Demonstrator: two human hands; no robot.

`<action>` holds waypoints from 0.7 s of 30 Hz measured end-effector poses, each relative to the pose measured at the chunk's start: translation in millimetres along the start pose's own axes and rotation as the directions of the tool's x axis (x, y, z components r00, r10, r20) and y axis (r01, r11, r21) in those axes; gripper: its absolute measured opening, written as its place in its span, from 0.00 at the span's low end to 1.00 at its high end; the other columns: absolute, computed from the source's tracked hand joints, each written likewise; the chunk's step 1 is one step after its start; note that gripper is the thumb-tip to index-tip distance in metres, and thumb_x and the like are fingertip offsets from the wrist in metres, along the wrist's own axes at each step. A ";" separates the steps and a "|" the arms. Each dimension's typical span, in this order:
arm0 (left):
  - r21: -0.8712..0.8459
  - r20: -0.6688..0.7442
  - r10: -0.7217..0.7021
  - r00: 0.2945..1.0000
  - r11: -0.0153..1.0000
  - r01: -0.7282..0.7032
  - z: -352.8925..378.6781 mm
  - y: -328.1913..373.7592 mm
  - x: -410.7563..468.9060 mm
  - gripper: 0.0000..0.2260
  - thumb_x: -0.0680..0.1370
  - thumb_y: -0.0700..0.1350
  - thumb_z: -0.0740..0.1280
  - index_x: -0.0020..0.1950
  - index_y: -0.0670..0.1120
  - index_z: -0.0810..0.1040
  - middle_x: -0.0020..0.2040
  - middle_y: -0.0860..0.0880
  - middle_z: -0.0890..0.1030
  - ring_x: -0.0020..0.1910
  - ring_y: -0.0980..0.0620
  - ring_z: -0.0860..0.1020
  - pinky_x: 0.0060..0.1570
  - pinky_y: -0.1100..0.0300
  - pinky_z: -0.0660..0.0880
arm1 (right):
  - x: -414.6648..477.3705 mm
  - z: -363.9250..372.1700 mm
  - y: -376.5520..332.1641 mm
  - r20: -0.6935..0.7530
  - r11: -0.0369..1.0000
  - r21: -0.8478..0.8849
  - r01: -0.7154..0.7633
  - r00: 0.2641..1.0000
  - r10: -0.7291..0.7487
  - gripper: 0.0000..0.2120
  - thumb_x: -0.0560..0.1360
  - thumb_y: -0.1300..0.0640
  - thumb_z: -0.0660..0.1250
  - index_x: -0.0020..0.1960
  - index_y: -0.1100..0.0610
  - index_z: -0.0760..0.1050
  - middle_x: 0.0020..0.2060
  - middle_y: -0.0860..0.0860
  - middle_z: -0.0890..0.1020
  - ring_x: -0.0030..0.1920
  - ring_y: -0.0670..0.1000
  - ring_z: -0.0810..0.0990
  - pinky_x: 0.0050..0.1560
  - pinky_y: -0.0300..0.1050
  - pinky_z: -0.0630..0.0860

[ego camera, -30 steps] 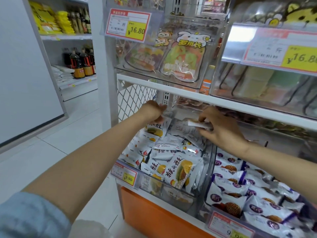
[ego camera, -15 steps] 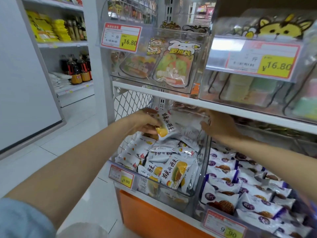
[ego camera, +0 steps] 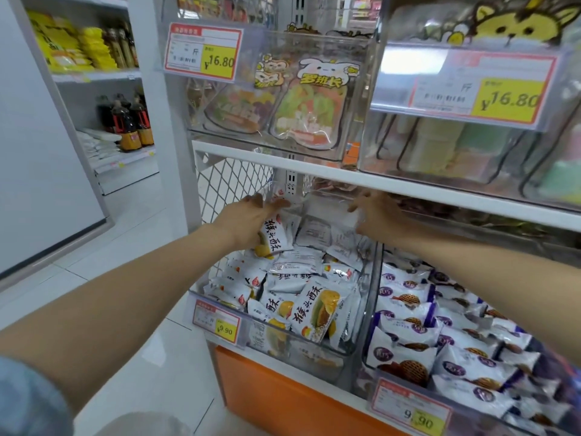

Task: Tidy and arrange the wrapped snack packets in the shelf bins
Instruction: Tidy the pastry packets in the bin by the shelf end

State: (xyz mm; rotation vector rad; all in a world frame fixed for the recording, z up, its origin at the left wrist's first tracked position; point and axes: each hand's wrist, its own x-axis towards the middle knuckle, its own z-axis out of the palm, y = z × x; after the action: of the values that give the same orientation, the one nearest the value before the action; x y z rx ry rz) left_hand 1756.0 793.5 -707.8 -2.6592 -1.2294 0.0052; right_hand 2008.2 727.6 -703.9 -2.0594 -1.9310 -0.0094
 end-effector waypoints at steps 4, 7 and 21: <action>0.374 -0.184 0.330 0.926 0.895 -0.244 -1.4 -2.4 -1.4 0.31 0.58 0.40 0.76 0.60 0.52 0.76 0.55 0.42 0.76 0.50 0.44 0.77 0.43 0.55 0.74 | -3.0 -3.1 -7.8 0.000 0.997 0.070 0.022 1.000 -0.022 0.35 0.67 0.69 0.73 0.71 0.62 0.63 0.62 0.62 0.72 0.60 0.61 0.73 0.58 0.51 0.73; 0.402 -0.185 0.397 0.899 0.865 -0.299 -3.7 -5.4 -0.9 0.29 0.43 0.36 0.78 0.44 0.48 0.81 0.46 0.41 0.80 0.40 0.43 0.79 0.33 0.58 0.75 | -5.8 -8.3 -12.0 -0.018 0.982 0.181 -0.051 0.998 0.056 0.27 0.68 0.69 0.70 0.66 0.66 0.67 0.55 0.62 0.76 0.56 0.60 0.76 0.54 0.51 0.75; 0.359 0.003 0.054 0.999 0.932 -0.051 -5.6 -8.8 7.6 0.12 0.77 0.45 0.63 0.60 0.49 0.73 0.55 0.49 0.78 0.58 0.47 0.72 0.54 0.58 0.65 | -26.3 -29.5 -16.0 -0.131 0.749 0.663 -0.019 0.981 0.140 0.12 0.72 0.67 0.69 0.36 0.53 0.74 0.38 0.46 0.78 0.42 0.40 0.77 0.42 0.26 0.71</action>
State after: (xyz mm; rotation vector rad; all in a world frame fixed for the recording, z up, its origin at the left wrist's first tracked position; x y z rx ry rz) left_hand 1754.9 803.7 -700.0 -2.3682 -1.0385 0.2089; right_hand 1996.4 695.8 -678.1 -1.5839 -1.4415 0.4407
